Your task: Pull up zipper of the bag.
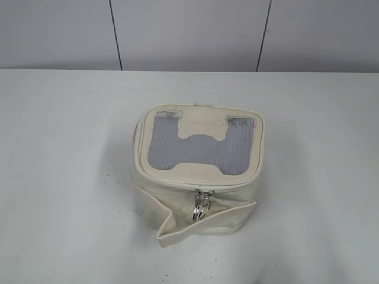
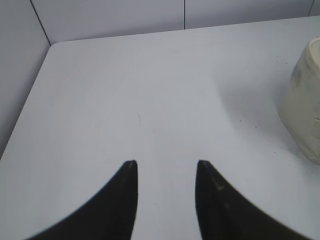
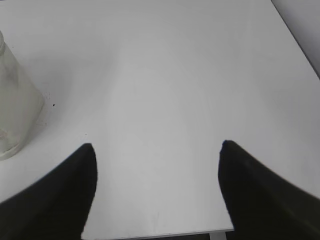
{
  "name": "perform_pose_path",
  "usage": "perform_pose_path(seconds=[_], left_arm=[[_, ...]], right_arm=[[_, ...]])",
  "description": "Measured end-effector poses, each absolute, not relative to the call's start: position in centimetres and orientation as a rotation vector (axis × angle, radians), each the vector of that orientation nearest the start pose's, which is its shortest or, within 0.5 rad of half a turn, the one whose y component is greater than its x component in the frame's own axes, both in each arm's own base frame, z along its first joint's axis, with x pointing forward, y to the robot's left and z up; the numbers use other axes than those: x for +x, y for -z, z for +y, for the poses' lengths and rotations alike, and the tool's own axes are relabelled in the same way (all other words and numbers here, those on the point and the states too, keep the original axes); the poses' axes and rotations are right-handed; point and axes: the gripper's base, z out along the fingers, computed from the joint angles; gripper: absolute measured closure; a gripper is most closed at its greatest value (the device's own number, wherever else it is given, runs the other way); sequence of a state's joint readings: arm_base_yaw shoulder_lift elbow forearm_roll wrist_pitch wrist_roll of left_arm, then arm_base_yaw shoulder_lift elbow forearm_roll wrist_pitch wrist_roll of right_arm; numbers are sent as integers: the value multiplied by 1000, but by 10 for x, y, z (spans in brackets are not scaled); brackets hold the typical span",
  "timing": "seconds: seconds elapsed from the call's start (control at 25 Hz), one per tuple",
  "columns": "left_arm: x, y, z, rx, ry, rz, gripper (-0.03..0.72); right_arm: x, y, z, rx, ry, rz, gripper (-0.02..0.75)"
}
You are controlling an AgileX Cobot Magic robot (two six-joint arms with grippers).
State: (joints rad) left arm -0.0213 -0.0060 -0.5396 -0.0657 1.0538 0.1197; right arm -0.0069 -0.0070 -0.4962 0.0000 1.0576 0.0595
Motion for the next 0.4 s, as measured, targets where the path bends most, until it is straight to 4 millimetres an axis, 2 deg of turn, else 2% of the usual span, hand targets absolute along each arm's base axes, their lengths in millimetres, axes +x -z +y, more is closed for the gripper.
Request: perform_pose_path(seconds=[0.4], left_arm=[[-11, -289, -5, 145, 14, 1985, 384]], right_arm=[[-5, -276, 0, 68, -33, 2037, 152]])
